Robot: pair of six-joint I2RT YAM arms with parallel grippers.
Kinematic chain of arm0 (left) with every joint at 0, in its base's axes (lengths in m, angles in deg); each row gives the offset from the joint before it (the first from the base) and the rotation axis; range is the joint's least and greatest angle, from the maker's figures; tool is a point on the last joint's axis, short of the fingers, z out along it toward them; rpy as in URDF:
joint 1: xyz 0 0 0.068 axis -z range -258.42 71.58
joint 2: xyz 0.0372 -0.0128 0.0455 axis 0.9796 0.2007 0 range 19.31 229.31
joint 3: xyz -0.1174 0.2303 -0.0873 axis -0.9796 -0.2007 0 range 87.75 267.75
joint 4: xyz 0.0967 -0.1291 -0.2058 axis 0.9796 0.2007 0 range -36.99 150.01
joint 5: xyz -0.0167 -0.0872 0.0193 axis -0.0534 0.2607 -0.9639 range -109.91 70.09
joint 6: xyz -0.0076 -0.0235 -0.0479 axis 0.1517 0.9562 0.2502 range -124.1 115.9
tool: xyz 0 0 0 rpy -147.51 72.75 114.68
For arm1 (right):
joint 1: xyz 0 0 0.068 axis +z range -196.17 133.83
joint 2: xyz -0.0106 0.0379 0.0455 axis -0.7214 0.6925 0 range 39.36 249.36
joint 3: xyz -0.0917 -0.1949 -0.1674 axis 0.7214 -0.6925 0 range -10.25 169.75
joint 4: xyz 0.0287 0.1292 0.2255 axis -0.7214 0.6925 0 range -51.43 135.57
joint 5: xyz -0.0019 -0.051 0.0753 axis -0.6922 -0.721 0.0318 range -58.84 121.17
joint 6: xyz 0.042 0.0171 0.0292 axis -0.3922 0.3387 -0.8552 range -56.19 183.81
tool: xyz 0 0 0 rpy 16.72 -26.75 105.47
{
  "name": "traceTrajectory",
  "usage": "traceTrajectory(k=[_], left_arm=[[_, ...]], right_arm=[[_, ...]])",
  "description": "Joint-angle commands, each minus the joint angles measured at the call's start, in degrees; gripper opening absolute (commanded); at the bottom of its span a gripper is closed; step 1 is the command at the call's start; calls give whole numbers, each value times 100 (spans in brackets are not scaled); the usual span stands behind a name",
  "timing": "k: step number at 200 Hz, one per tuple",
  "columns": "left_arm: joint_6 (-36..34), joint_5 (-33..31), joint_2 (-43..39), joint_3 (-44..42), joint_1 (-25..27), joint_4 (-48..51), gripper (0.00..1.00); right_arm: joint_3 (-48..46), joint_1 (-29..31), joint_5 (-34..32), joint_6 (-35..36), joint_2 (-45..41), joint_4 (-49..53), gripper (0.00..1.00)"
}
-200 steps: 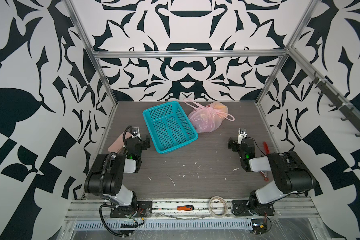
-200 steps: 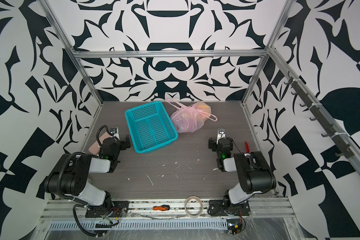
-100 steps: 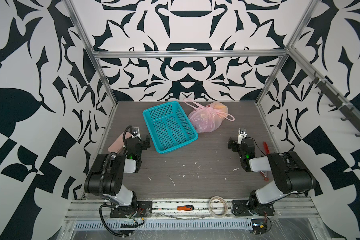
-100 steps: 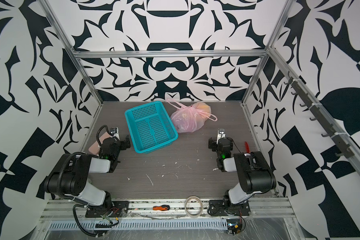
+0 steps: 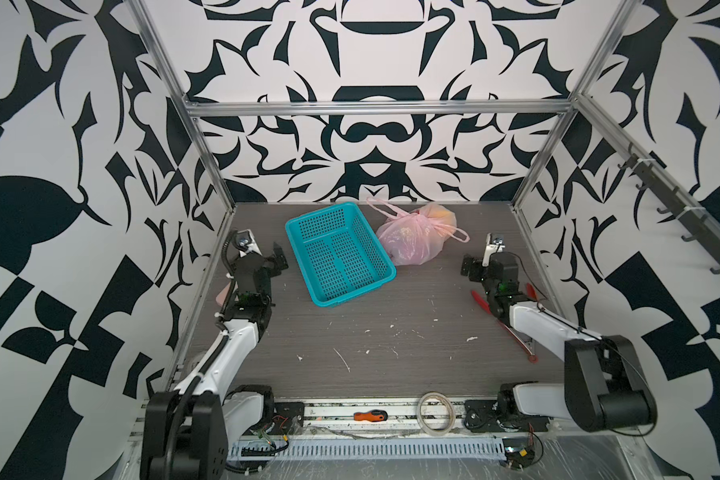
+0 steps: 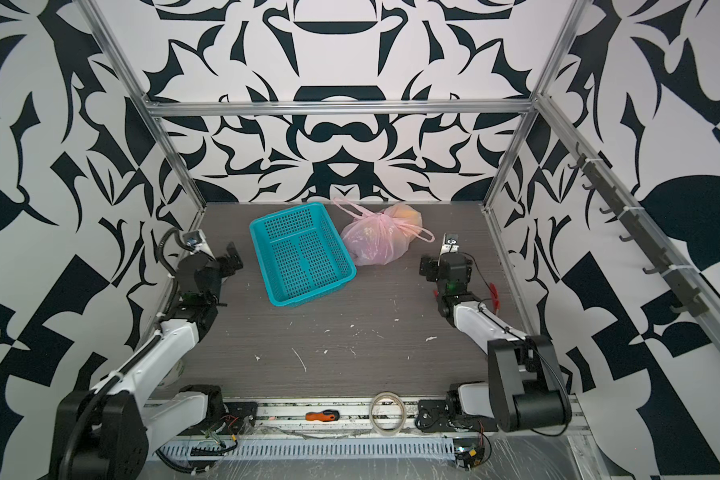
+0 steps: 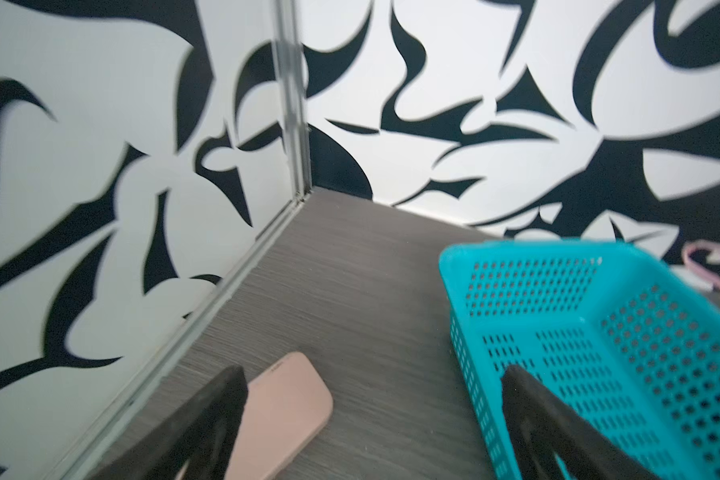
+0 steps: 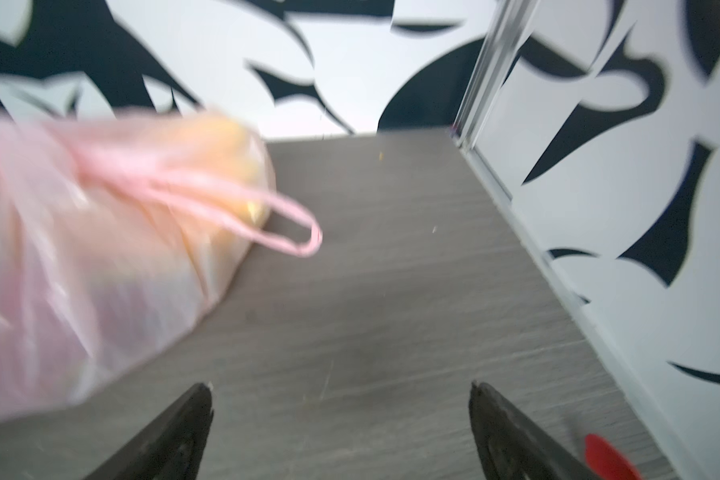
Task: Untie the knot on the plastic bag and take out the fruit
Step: 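Reach the left gripper to the teal basket rim while the right arm rises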
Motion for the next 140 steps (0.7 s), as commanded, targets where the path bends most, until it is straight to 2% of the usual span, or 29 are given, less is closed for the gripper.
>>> traceTrajectory(k=[1,23,54,104,140], left_arm=[[878,-234,-329,431,-73,2100,99],[1055,605,-440,610,-73,2344,99],[1559,1363,-36,1251,-73,3045,99],[1749,2645,1550,2627,-17,4125,99],[1818,2833,2508,3085,114,4304,99]], right_arm=[[362,16,138,-884,-511,1502,100],[802,21,905,-1167,-676,2316,100],[1077,29,1447,-1319,-868,2928,100],[1377,56,1670,-1045,-1175,3523,98],[1563,156,1706,-1051,-1064,3779,89]])
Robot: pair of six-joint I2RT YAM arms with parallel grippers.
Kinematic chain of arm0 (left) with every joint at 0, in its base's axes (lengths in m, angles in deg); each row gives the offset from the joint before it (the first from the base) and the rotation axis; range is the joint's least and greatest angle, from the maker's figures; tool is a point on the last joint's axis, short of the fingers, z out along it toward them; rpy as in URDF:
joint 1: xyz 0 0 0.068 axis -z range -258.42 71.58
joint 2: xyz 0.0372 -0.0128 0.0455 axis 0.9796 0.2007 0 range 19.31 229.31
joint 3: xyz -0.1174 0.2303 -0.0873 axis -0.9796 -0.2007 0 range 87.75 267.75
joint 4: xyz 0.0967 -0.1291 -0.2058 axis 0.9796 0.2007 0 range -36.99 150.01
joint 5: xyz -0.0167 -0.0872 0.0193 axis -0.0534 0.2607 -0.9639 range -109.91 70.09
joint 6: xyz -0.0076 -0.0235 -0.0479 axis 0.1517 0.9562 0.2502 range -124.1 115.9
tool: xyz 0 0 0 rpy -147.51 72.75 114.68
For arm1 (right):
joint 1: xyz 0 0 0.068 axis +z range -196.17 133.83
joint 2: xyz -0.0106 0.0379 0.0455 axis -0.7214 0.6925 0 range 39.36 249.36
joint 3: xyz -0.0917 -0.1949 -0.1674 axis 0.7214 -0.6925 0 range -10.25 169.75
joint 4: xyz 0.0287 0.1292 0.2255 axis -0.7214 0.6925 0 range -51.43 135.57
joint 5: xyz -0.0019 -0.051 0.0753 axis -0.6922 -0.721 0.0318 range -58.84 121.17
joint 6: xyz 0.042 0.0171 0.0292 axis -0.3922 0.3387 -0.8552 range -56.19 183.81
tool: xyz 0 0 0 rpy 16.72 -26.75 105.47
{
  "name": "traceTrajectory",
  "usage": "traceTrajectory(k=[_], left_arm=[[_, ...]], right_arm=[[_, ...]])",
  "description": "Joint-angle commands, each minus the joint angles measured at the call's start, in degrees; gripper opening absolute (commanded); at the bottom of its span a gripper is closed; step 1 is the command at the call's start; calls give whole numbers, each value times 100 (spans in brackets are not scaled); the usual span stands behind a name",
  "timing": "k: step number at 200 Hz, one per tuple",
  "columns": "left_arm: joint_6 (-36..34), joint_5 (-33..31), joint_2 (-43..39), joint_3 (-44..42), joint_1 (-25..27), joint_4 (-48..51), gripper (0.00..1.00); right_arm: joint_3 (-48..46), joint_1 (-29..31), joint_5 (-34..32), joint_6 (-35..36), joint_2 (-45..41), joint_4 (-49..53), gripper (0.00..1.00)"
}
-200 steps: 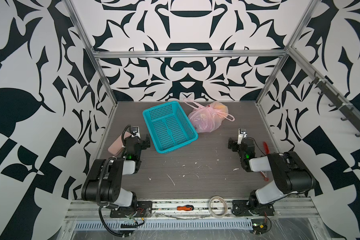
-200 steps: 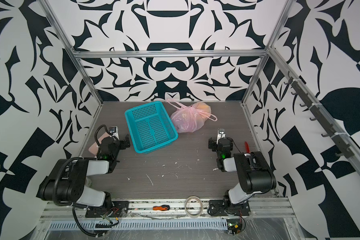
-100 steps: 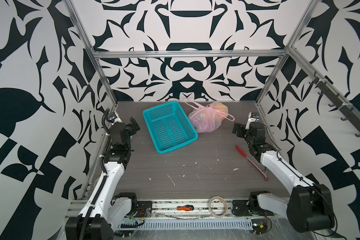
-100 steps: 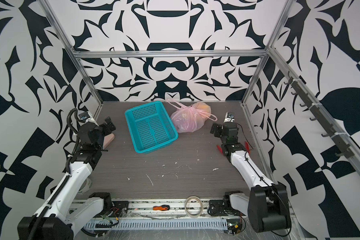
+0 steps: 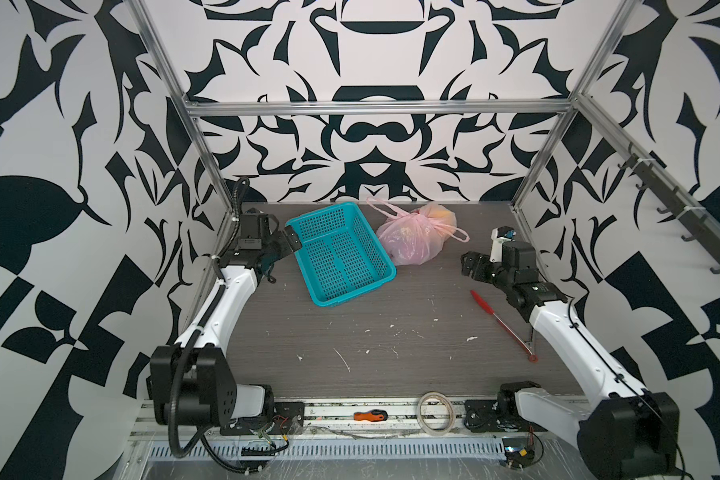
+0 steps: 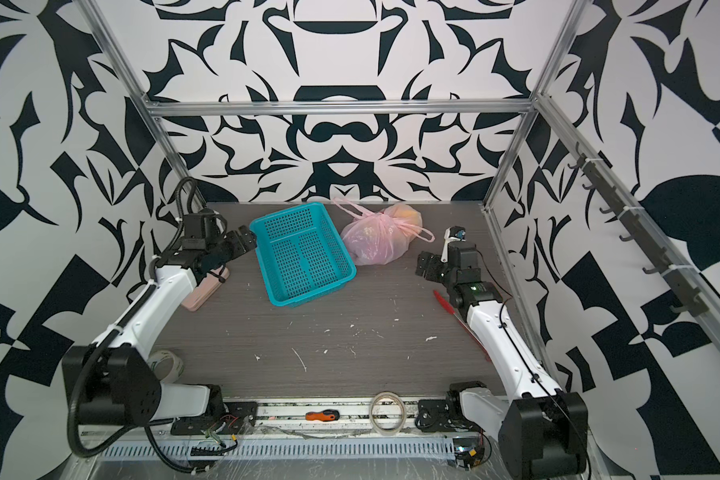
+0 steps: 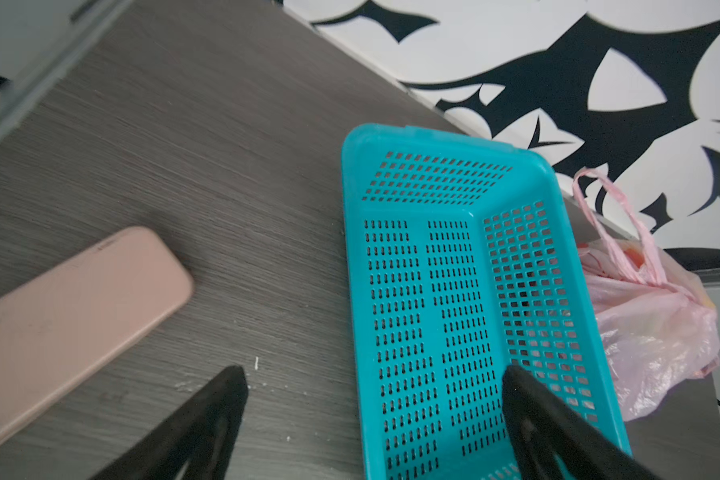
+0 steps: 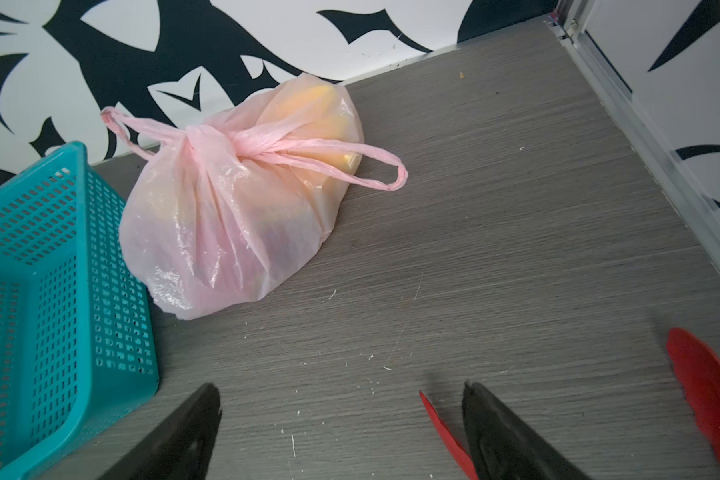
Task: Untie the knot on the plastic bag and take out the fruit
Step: 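Reach the left gripper to the teal basket rim while the right arm rises, then grip the teal basket rim with the left gripper and drag it toward the robot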
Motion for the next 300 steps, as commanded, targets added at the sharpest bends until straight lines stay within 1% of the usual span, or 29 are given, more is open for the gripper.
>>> traceTrajectory(k=[1,16,43,47,55,88,105,124,138,164,187,197,226,277,300], left_arm=[[176,430,473,249,89,538,99],[174,545,816,396,149,512,100],[107,602,1318,696,288,616,86],[93,580,1391,751,308,674,81],[59,545,1525,852,344,781,76],[54,484,1942,958,433,828,67],[51,517,2136,1005,462,806,61],[39,482,2284,1053,523,785,45],[33,451,2309,1064,557,784,30],[34,423,2181,954,557,755,14],[-3,410,1947,795,562,772,2],[-16,418,1796,693,559,793,0],[-28,547,1284,349,565,899,0],[61,1220,57,-334,594,1331,0],[216,1521,-548,-719,732,1417,0]], right_arm=[[304,89,125,29,-5,290,89],[361,176,63,5,-6,383,87],[402,402,-159,17,-37,575,86],[385,416,-164,13,-45,572,86],[358,426,-165,-4,-55,573,86],[373,452,-148,-9,11,549,84],[366,461,-122,-25,40,523,83],[305,470,-112,-65,37,463,82],[256,479,-112,-86,26,419,81],[233,505,-94,-123,41,382,79],[209,522,-103,-149,15,366,78],[206,530,-114,-159,10,352,77],[200,536,-125,-154,22,416,76],[213,532,-173,-130,-56,416,76],[288,532,-226,-124,-32,420,76]])
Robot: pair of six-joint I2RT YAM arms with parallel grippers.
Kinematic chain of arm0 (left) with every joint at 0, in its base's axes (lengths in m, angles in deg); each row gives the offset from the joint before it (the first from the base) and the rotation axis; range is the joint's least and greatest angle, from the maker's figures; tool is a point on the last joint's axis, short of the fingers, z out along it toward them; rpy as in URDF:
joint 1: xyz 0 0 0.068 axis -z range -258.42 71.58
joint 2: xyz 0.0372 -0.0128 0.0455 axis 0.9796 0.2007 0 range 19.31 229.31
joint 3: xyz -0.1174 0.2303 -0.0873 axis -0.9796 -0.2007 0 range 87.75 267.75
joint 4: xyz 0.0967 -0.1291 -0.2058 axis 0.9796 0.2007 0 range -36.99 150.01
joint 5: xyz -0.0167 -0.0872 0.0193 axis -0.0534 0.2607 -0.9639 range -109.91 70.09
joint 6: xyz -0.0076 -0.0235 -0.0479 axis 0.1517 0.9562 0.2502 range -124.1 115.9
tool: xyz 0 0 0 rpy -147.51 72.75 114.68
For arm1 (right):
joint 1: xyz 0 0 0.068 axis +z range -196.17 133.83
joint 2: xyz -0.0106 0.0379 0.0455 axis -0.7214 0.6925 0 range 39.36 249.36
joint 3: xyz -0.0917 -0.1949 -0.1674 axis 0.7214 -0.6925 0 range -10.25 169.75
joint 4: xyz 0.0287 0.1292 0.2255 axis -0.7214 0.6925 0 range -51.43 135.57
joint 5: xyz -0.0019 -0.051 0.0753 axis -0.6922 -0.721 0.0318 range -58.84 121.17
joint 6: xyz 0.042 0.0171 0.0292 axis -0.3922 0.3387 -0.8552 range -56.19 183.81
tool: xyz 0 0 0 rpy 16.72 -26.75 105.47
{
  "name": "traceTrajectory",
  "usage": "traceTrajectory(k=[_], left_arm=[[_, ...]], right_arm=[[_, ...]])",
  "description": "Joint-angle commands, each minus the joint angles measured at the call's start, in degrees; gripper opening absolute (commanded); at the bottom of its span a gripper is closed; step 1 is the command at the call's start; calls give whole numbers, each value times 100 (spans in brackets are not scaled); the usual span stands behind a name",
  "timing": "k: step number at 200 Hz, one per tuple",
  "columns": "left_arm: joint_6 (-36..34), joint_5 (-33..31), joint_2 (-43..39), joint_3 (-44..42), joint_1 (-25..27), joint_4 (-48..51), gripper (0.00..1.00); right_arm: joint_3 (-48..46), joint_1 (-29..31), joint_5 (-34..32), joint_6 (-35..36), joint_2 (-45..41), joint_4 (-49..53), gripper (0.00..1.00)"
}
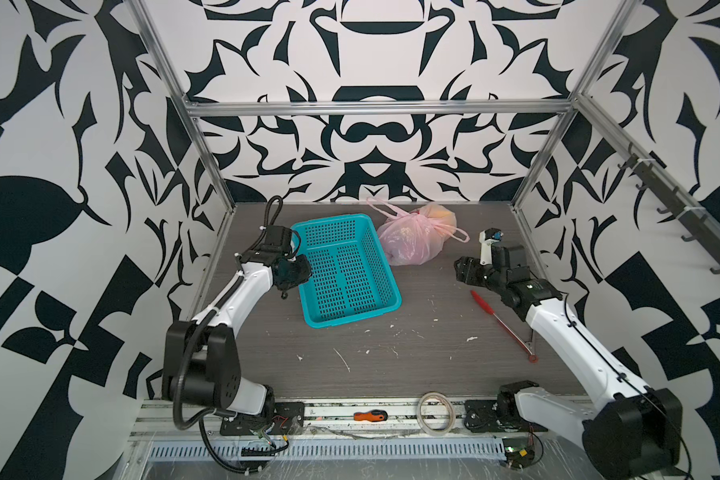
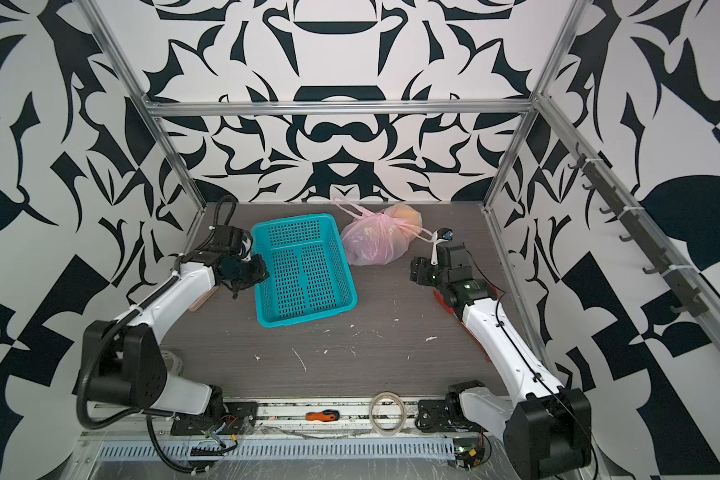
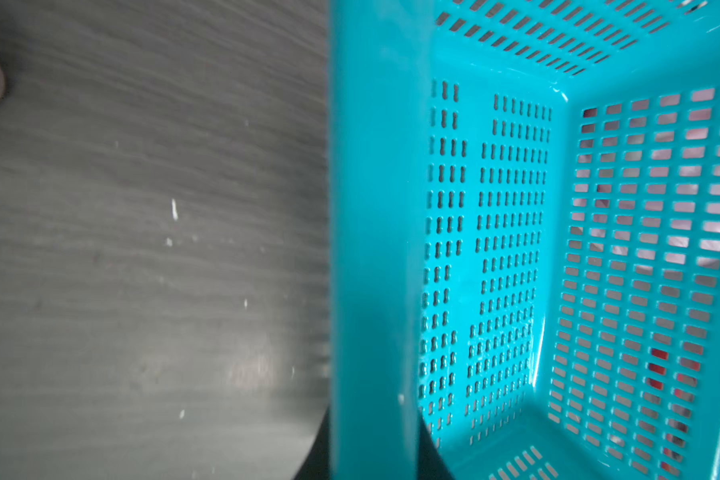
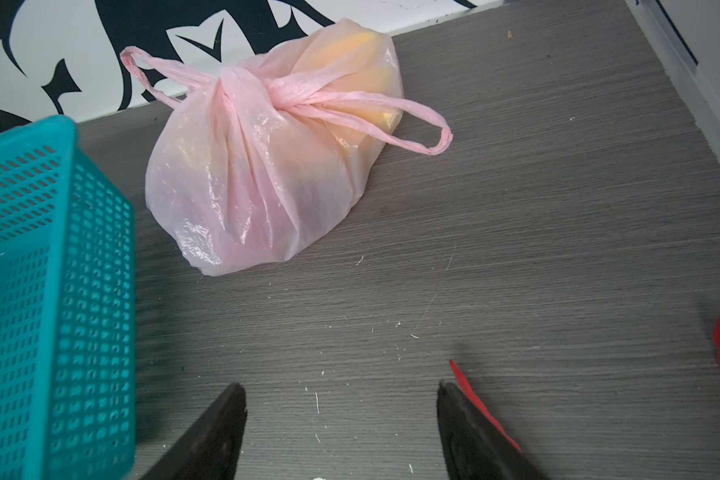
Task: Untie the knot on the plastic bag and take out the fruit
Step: 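Grip the teal basket rim with the left gripper and drag it toward the robot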
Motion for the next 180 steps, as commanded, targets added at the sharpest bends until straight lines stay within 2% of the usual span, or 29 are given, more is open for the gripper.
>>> traceTrajectory(k=[1,33,64,98,111,139,180], left_arm=[[175,616,-596,-252,140,237,0],[532,593,-1386,-417,749,576,0],[1344,50,-1469,-403,2083,387,0],[1933,-427,-877,-254,3174,-304,0],[2030,-525,-346,-116,3461,-524,0],[2209,-694,462,237,3837,-1024,0],[2334,-1053,1239,867,4146,-1160,0]], right_arm=[[119,33,-130,-34,-92,-91,76],[265,29,-247,-21,-50,47,76],[395,8,-569,63,-106,313,77],[506,-128,-877,50,-236,709,79],[486,-230,-899,35,-337,806,79],[456,-546,-818,2,-526,992,79],[331,-986,-452,10,-684,1068,79]])
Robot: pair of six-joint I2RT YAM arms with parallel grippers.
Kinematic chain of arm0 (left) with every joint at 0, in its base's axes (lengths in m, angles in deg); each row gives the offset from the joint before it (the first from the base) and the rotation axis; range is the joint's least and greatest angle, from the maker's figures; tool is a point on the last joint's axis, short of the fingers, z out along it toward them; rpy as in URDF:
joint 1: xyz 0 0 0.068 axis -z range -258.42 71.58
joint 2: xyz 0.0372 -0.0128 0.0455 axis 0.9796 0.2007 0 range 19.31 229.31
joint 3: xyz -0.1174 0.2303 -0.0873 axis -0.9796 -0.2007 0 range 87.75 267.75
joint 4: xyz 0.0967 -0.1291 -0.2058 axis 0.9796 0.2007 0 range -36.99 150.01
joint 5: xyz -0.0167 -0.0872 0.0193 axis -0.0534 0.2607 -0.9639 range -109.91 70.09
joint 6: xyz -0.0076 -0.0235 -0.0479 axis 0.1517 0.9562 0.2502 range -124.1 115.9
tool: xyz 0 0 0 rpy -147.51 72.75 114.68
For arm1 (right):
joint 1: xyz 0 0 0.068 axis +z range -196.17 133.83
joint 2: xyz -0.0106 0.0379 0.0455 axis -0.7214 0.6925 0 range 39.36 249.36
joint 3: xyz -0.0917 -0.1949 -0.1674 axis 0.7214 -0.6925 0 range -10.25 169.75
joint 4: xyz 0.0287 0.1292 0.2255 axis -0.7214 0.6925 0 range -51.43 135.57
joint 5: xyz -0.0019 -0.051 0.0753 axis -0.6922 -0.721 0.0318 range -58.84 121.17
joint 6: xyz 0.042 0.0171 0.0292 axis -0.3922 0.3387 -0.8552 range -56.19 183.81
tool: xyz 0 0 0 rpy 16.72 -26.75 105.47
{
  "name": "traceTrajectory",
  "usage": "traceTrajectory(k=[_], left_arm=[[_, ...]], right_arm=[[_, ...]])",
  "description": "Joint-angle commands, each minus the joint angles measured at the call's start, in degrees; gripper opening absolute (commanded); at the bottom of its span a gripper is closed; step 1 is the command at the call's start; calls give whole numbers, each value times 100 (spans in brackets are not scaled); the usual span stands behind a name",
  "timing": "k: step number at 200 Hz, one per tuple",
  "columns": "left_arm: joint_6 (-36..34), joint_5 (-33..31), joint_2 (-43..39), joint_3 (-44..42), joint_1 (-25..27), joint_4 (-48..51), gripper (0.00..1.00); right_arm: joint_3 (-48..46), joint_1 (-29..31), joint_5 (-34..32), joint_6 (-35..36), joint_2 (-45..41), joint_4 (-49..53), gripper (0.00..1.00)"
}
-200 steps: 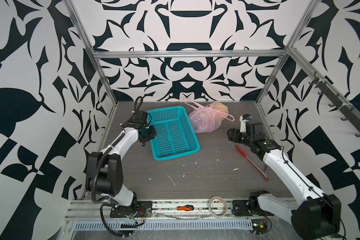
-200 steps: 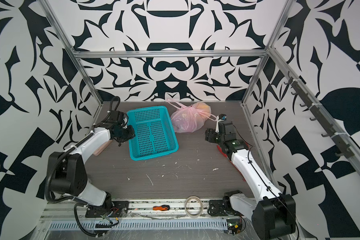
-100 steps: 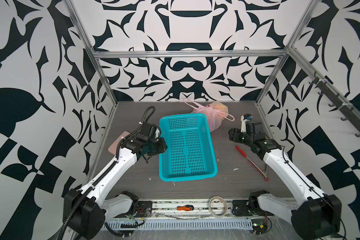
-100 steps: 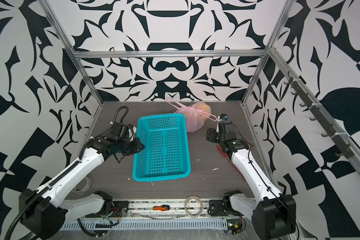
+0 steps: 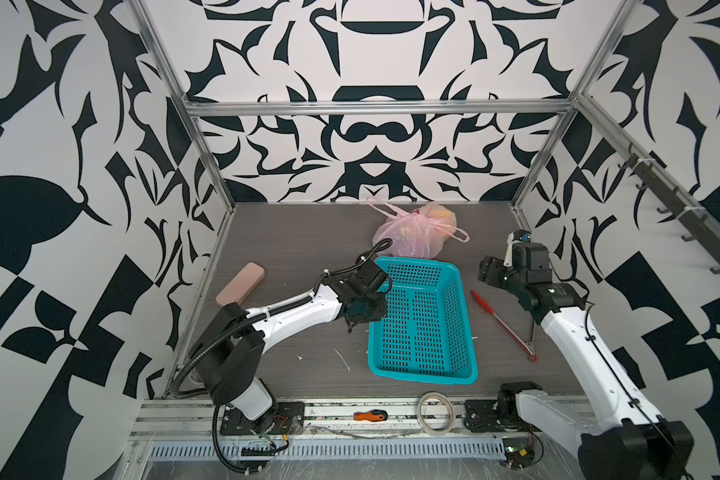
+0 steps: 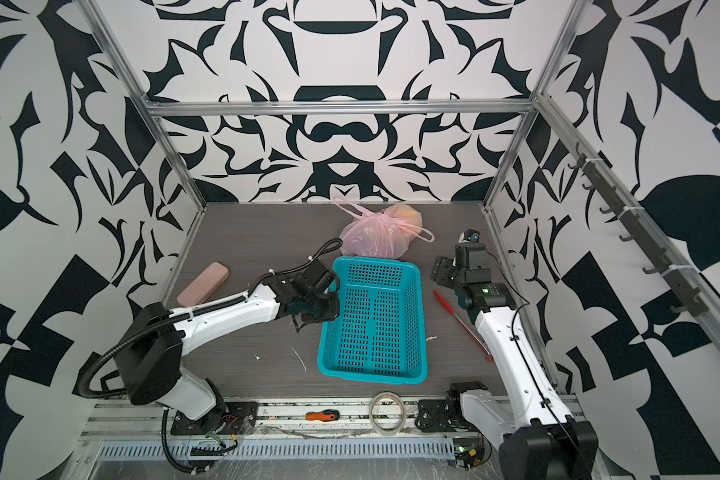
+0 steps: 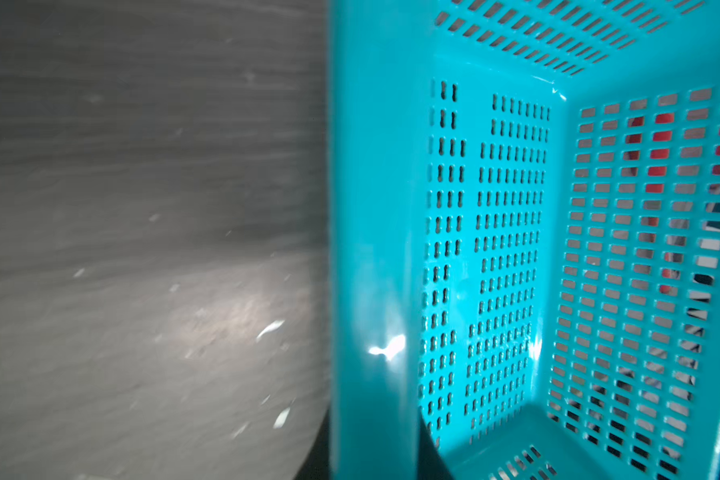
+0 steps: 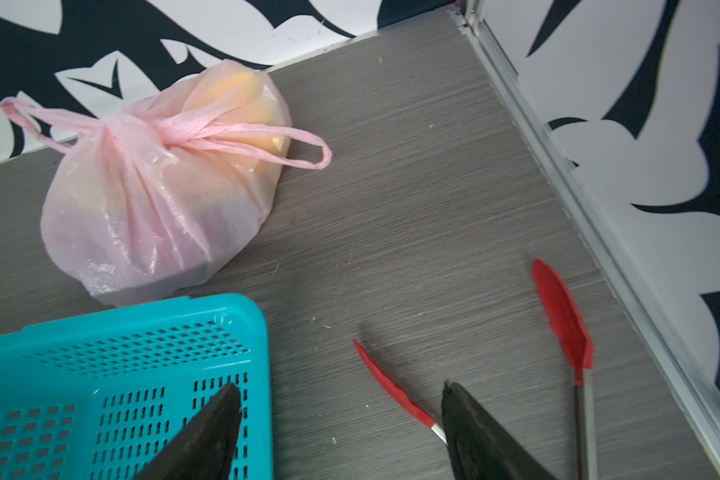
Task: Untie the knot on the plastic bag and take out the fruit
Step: 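Grip the teal basket rim with the left gripper and drag it toward the robot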
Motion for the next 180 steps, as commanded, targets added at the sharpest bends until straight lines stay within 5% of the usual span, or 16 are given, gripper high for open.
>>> traceTrajectory(k=[1,180], left_arm=[[303,-255,129,470,130,-531,0],[737,-721,719,597,429,-560,0]], right_arm=[[69,-193,198,-14,-142,78,79],[-220,-413,607,5,-170,-106,80]])
